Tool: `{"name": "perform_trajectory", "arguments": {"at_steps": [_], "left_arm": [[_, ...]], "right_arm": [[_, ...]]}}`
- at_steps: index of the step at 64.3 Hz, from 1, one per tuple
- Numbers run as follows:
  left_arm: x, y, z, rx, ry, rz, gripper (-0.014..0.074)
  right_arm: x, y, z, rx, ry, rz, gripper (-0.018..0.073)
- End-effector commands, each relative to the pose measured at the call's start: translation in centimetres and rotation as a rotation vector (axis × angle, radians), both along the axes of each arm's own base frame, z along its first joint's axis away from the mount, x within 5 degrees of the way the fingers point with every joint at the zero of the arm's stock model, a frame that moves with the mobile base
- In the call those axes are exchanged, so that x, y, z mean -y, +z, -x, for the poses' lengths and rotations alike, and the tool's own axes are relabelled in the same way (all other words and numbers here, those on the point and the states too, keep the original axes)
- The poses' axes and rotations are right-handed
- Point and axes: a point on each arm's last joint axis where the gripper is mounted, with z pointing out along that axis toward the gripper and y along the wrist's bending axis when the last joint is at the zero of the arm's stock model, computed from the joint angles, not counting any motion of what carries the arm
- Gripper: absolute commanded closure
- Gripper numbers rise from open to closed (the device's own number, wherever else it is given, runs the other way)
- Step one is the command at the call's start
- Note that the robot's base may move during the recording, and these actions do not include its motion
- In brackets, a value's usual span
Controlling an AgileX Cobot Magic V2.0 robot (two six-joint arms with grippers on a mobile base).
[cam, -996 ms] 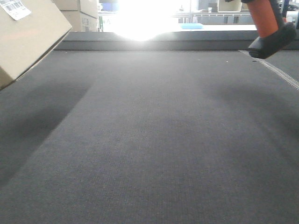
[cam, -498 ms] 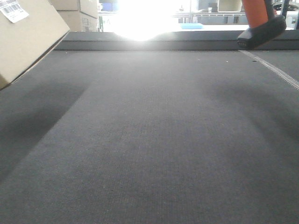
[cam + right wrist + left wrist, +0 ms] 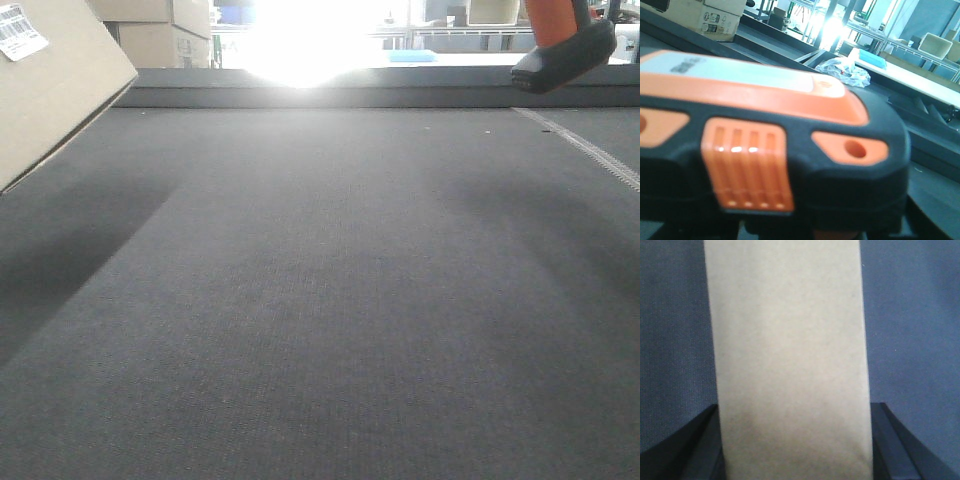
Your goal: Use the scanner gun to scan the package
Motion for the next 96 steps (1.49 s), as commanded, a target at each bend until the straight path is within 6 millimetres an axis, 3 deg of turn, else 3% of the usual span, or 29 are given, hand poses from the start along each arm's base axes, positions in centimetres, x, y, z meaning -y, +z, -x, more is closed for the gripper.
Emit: {"name": "perform_trajectory", "arguments": {"at_steps": [1, 51, 82, 96], "left_arm": [[0.3, 0.5, 0.3, 0.022, 0.001, 0.011, 0.0707], [0.3, 0.5, 0.3, 0.022, 0.001, 0.011, 0.0707], [3.4, 0.4, 0.6, 0.017, -0.101, 0.019, 0.0707], [3.4, 0.4, 0.6, 0.016, -0.099, 0.017, 0.0707]], "right_arm": [[0.3, 1.5, 0.0, 0.099, -0.026, 0.036, 0.0713], [0.3, 1.6, 0.0, 0.109, -0.027, 0.068, 0.0713], [-0.1, -0.5, -1.3, 0.051, -0.028, 0.088, 0.0713], [0.0, -0.6, -1.6, 0.072, -0.049, 0.092, 0.0713]]}}
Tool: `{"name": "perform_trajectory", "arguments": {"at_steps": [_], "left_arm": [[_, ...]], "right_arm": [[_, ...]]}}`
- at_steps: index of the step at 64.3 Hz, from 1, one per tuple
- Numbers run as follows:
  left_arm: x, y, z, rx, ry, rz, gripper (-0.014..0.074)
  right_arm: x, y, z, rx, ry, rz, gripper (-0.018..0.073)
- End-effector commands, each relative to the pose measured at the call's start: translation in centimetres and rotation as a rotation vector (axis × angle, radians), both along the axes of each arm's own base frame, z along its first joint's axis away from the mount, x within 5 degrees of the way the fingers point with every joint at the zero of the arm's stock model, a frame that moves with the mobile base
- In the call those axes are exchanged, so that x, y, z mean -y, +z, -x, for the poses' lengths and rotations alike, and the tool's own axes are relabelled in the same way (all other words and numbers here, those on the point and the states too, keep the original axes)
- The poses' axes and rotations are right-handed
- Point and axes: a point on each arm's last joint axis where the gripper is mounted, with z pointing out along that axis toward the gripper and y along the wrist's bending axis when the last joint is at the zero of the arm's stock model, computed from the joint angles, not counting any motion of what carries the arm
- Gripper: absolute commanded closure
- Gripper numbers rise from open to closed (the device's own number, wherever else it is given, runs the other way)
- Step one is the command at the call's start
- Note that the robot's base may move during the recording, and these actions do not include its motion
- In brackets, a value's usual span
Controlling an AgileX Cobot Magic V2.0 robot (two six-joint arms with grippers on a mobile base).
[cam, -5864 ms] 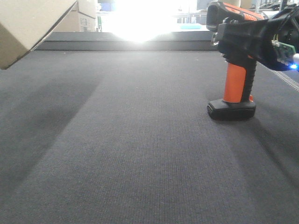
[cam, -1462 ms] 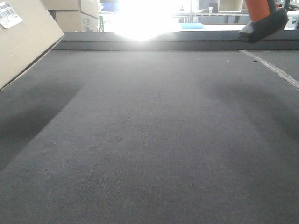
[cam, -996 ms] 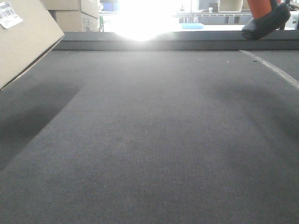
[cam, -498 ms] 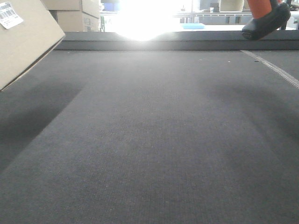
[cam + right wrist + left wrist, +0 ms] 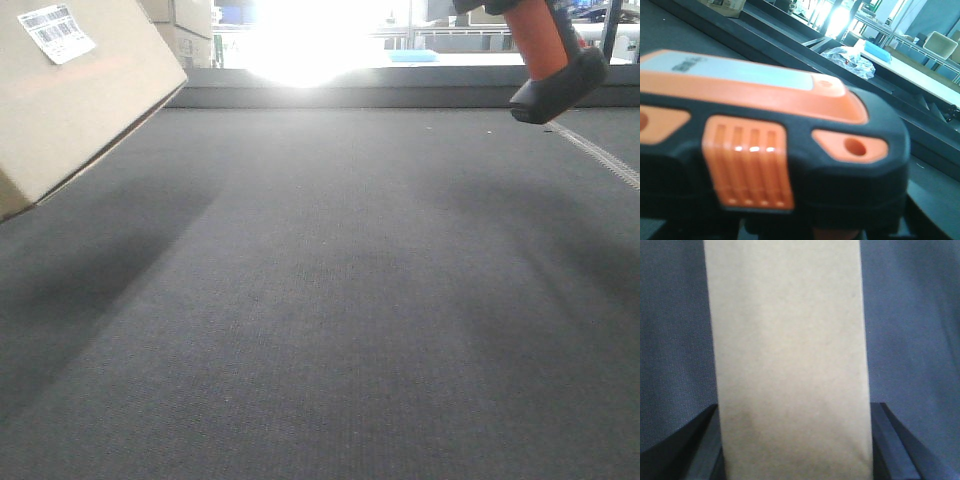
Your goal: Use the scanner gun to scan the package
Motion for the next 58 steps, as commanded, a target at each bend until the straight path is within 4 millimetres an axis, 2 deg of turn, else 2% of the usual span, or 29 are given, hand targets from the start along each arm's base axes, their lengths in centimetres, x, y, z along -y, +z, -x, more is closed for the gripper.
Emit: {"name": "perform_trajectory", "arguments": {"at_steps": [1, 18, 58], "left_arm": [[0.32, 0.55, 0.32, 0.021, 0.002, 0.017, 0.0707], [0.3, 0.49, 0.27, 0.019, 0.002, 0.015, 0.0707], [0.3, 0.43, 0.28, 0.017, 0.002, 0.015, 0.0707]], "right_arm": [[0.44, 1.67, -0.08, 0.118, -0.046, 0.006, 0.0713], [0.47, 1.75, -0.09, 0.123, -0.054, -0.05, 0.0713], [0.25, 1.37, -0.08, 0.08, -0.032, -0.055, 0.0713]]}}
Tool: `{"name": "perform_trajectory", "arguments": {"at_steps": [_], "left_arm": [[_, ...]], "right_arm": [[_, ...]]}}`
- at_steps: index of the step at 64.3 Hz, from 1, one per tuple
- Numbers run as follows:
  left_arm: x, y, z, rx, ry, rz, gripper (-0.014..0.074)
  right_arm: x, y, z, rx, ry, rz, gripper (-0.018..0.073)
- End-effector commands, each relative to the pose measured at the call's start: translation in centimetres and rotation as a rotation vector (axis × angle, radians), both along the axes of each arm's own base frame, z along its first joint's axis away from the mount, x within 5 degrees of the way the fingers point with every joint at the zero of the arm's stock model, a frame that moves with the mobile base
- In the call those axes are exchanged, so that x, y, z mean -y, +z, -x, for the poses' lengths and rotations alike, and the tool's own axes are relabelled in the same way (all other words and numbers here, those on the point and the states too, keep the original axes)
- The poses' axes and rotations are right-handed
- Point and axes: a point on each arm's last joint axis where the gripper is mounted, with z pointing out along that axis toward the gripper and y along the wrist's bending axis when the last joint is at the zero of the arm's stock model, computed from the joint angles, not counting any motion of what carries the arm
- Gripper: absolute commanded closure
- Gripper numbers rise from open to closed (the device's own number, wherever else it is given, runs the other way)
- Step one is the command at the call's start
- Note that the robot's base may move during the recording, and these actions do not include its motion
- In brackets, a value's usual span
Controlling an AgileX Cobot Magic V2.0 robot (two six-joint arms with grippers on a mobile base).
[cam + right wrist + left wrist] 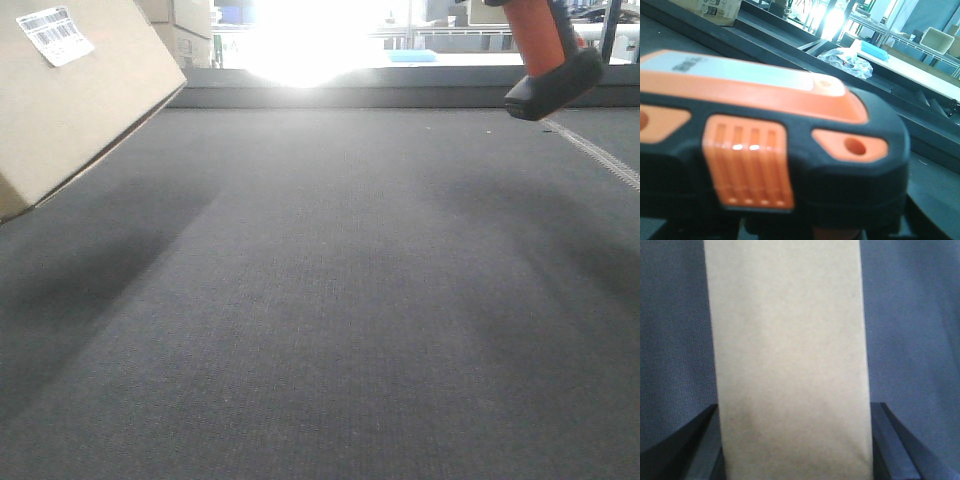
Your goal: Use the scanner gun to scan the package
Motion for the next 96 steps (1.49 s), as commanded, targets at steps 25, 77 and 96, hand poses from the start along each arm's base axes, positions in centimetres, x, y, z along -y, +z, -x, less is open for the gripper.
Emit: {"name": "perform_trajectory", "arguments": {"at_steps": [25, 77, 96], "left_arm": [[0.3, 0.5, 0.3, 0.019, 0.002, 0.017, 0.0707], [0.4, 0.5, 0.3, 0.019, 0.001, 0.025, 0.0707], [0.4, 0.5, 0.3, 0.019, 0.001, 0.025, 0.0707]], "right_arm": [[-0.9, 1.2, 0.2, 0.061, 0.017, -0.026, 0.0713], [-2.2, 0.9, 0.4, 0.054, 0.055, -0.024, 0.0713], [-1.5, 2.1, 1.1, 0.069, -0.003, -0.133, 0.0713]]}}
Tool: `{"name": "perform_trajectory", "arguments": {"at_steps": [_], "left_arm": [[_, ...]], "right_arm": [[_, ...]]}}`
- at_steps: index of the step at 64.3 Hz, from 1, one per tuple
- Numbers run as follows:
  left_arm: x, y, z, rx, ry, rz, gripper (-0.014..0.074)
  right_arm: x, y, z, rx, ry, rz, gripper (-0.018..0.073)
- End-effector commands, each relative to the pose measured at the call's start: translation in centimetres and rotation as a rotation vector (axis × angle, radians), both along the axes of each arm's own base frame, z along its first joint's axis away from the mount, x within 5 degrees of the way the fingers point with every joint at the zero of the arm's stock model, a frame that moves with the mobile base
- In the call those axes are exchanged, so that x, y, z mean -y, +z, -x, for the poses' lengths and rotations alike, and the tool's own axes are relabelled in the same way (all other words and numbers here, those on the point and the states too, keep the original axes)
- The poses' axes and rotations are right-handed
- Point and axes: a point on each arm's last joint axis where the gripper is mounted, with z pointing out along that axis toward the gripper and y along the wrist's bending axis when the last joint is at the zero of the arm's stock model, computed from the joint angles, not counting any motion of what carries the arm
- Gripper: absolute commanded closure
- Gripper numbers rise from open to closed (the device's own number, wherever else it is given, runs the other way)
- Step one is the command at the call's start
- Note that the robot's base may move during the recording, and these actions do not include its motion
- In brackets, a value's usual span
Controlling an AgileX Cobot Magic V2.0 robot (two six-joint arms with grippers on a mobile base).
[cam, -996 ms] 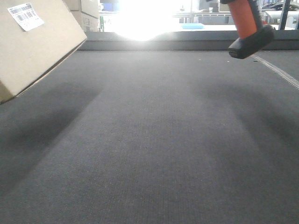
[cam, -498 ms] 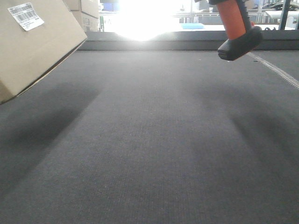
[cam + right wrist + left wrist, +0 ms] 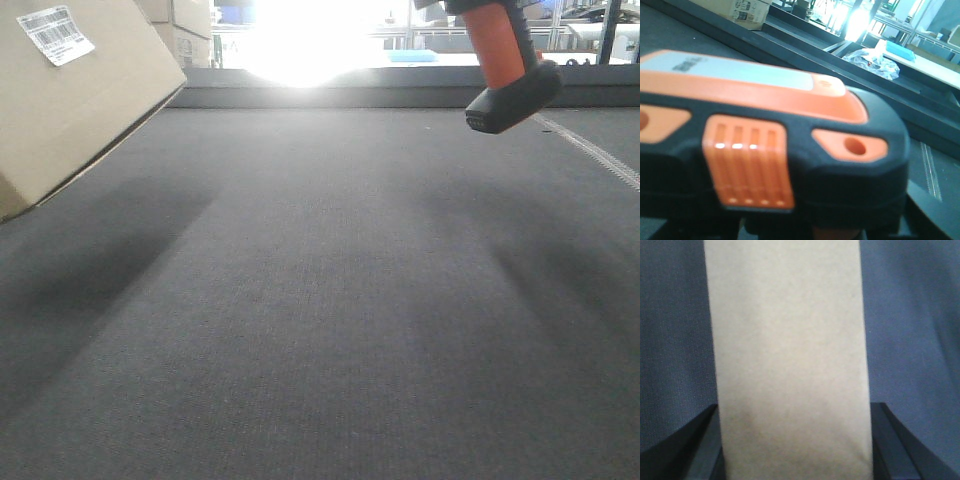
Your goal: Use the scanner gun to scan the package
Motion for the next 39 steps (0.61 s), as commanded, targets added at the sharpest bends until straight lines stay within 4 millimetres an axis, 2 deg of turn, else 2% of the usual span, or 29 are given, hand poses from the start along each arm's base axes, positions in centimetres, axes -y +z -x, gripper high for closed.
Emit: {"name": "perform_trajectory", "arguments": {"at_steps": [1, 12, 19, 27, 39], "left_arm": [[0.4, 0.6, 0.3, 0.021, 0.001, 0.023, 0.0707], [0.4, 0.6, 0.3, 0.021, 0.001, 0.023, 0.0707], [0.4, 0.6, 0.3, 0.021, 0.001, 0.023, 0.0707], [0.4, 0.6, 0.3, 0.021, 0.001, 0.023, 0.0707], [0.4, 0.6, 0.3, 0.021, 0.001, 0.023, 0.0707]], "right_arm": [[0.8, 2.3, 0.6, 0.088, -0.069, -0.082, 0.0713], [2.1, 3.7, 1.9, 0.055, -0.155, -0.296, 0.0713], [2.8, 3.9, 2.2, 0.02, -0.158, -0.339, 0.0713], [4.1, 3.3, 1.9, -0.036, -0.175, -0.361, 0.0713], [6.4, 1.4, 2.1, -0.1, -0.253, -0.379, 0.0713]]}}
